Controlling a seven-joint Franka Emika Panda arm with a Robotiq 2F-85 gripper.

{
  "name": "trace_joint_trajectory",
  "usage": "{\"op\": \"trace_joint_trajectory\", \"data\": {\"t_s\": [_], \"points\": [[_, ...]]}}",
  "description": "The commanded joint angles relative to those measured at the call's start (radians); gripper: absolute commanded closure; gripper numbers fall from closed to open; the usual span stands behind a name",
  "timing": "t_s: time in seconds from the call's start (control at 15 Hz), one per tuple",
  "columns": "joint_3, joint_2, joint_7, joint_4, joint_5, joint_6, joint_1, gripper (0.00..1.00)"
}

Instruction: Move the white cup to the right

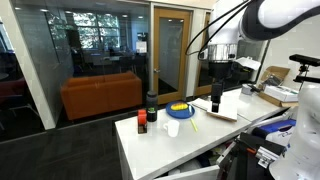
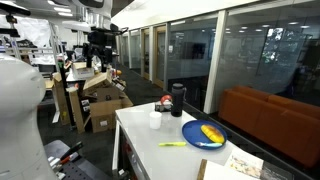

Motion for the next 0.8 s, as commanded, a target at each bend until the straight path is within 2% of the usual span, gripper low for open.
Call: {"op": "trace_joint_trajectory", "data": {"t_s": [0.0, 0.73], "points": [[0.015, 0.077, -0.016, 0.038, -0.015, 0.039, -0.016, 0.0], [0.007, 0.415, 0.025, 0.103, -0.105, 0.321, -0.063, 0.0]]}}
